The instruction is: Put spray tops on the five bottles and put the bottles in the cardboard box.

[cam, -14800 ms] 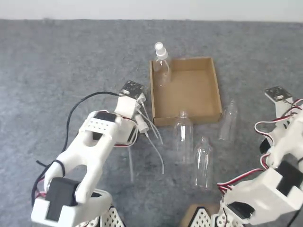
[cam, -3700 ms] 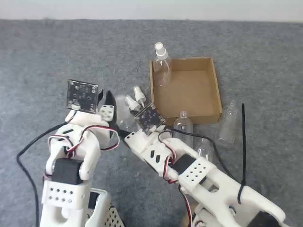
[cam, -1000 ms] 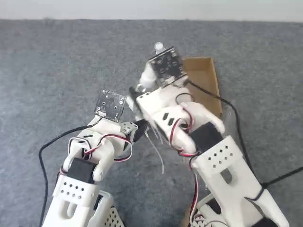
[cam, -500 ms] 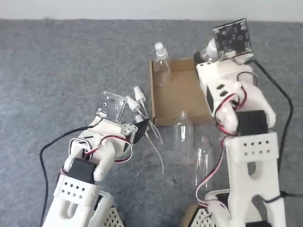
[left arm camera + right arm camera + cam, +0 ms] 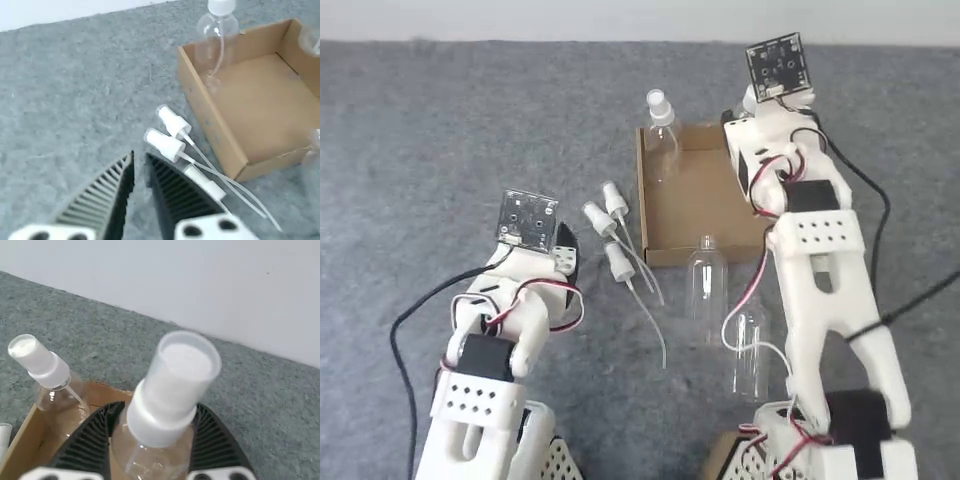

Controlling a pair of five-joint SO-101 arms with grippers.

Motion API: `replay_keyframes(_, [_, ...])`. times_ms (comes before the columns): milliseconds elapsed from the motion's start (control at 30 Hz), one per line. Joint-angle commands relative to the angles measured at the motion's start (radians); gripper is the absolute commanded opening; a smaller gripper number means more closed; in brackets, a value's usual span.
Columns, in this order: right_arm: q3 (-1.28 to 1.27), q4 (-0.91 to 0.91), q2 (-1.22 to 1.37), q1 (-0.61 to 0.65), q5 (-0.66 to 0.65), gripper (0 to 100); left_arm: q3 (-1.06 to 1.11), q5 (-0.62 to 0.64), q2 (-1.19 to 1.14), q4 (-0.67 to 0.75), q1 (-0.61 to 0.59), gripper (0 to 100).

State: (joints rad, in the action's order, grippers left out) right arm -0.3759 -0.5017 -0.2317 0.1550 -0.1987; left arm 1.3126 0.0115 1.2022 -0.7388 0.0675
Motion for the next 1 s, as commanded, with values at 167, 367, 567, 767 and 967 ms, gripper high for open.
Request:
replay_keyframes(167, [0.081, 0.163, 0.171, -0.005, -0.012, 0.6, -0.007, 0.028, 0.002, 0.029, -0.011, 8])
replay_keyframes(367, [0.224, 0.163, 0.329, -0.012, 0.092, 0.6, -0.010, 0.029, 0.002, 0.034, -0.043, 13])
replay_keyframes(567, [0.296, 0.163, 0.432, -0.012, 0.120, 0.6, -0.008, 0.028, 0.002, 0.034, -0.041, 1])
replay_keyframes(767, [0.336, 0.163, 0.495, -0.021, 0.120, 0.6, -0.008, 0.028, 0.002, 0.034, -0.040, 14])
replay_keyframes(967, [0.374, 0.163, 0.538, -0.022, 0.120, 0.6, -0.008, 0.028, 0.002, 0.034, -0.040, 14])
